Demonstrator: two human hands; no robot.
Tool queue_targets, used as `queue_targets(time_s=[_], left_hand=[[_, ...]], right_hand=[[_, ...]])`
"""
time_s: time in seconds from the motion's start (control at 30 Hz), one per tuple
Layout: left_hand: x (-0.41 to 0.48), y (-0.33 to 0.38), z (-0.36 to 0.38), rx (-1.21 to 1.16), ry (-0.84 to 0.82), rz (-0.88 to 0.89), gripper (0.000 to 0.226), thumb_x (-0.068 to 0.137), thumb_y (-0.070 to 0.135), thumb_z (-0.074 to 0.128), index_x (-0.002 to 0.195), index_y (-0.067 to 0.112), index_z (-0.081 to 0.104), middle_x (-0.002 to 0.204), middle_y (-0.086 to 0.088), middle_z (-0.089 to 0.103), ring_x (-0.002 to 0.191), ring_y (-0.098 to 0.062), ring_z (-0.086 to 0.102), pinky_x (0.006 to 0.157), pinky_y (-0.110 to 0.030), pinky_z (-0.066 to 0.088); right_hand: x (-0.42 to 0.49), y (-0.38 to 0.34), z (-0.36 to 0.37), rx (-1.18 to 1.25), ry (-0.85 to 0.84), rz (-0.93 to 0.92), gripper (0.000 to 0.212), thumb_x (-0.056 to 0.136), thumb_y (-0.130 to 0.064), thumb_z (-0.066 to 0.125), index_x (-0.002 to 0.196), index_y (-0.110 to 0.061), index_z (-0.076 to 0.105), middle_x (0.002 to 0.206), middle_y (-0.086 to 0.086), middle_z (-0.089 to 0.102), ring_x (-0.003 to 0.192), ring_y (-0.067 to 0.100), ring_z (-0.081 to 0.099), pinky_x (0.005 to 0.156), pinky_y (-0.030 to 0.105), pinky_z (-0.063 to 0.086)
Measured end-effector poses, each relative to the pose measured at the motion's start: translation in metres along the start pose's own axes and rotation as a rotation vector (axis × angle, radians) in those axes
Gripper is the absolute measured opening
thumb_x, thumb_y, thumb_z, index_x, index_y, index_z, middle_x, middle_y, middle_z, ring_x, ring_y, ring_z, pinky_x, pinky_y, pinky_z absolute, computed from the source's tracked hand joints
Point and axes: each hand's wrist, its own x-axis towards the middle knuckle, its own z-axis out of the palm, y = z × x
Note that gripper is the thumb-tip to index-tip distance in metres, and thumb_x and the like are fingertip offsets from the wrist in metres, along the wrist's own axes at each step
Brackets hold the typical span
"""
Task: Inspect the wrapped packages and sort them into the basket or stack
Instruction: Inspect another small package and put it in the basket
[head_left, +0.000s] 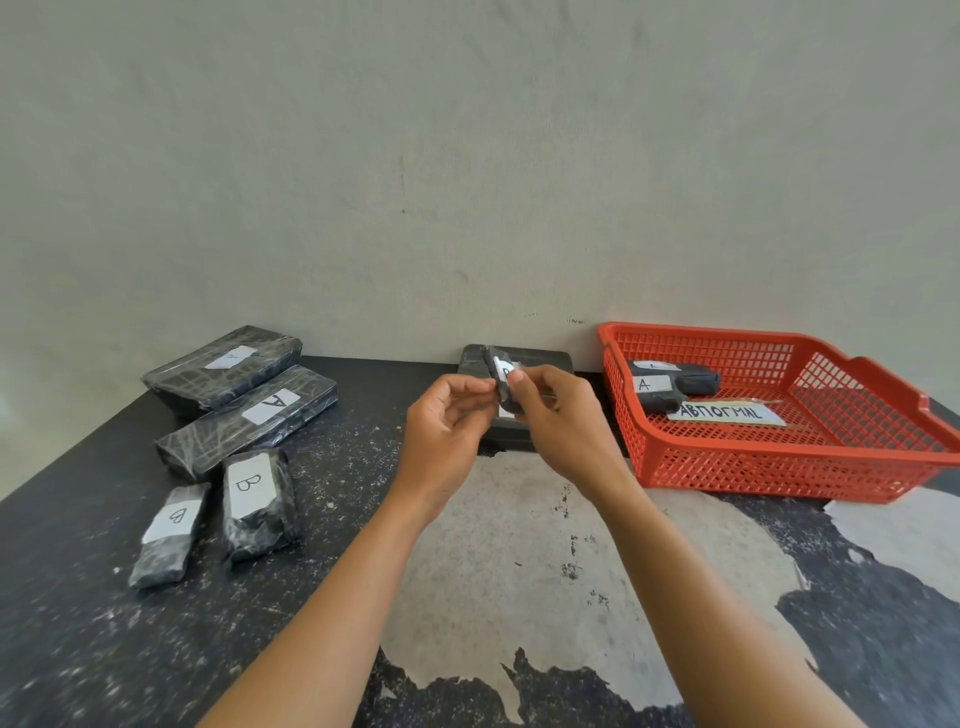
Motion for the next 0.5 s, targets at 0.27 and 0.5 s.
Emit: queue_targets(time_s=[0.27,0.5], left_hand=[[0.008,-0.002,-0.005,-0.088,0.084,-0.141,0.026,0.103,0.004,0.043,0.127,0.009,0.052,0.115,-0.012,0.064,0.093,-0.023,0.073,0.083,-0.032,0.059],[0.01,0.006,-0.015,-0.252,0.028,-0.267,0.025,0.101,0.001,0.045,0.109,0.008,0.067,0.11,-0.019,0.07,0.093,-0.025,0.073,0.073,-0.024,0.058]], right_hand=[[0.003,0.006,-0.013,-0.118,-0.104,-0.004,0.017,0.09,-0.036,0.068,0.103,-0.025,0.068,0.098,-0.011,0.07,0.094,0.003,0.066,0.089,0.034,0.055],[0.003,0.009,-0.024,-0.192,-0.217,-0.123,0.011,0.094,-0.026,0.063,0.104,-0.027,0.067,0.094,-0.004,0.071,0.084,0.019,0.067,0.081,0.045,0.056]])
